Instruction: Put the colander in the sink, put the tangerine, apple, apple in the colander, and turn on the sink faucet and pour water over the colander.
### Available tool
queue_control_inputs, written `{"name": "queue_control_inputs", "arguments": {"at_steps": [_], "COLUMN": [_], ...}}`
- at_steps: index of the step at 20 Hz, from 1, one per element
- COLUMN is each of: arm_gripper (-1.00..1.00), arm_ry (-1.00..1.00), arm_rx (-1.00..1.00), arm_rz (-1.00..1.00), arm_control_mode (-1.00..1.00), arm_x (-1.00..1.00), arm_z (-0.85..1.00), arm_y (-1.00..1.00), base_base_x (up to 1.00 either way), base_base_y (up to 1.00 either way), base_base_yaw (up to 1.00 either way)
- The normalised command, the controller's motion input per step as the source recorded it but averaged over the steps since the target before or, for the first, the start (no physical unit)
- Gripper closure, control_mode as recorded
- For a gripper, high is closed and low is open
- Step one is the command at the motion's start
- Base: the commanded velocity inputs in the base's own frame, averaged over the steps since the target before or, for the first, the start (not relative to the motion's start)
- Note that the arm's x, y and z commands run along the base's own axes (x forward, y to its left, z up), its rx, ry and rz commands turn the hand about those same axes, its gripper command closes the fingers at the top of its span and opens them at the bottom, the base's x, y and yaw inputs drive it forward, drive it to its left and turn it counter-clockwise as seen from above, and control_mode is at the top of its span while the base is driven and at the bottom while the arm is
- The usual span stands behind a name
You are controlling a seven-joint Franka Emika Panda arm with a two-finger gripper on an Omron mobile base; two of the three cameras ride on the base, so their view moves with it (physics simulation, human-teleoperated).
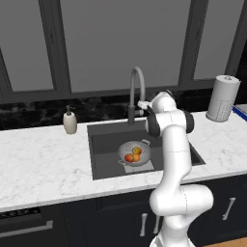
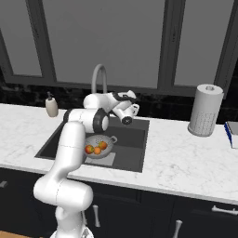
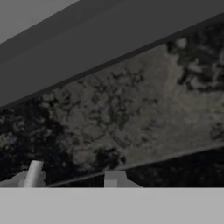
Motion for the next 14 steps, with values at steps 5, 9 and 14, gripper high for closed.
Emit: {"name": "queue_control_inputs", "arguments": {"at_steps": [5, 9, 14], "arm_gripper": [1.00, 1.00, 1.00], "arm_ry": [0.00, 0.03, 0.03], "arm_rx": [0.21, 0.14, 0.06], "arm_rz": [-0.08, -0.10, -0.13], "arm_control_mode": [-1.00, -1.00, -1.00], "arm_x": [0.30, 0.37, 0.36], "arm_z": [-0.57, -0.79, -0.88], "arm_y": [-1.00, -1.00, -1.00], "base_base_x": [0.00, 0.00, 0.00], "base_base_y": [0.00, 0.00, 0.00], "base_base_yaw": [0.00, 0.00, 0.00]}}
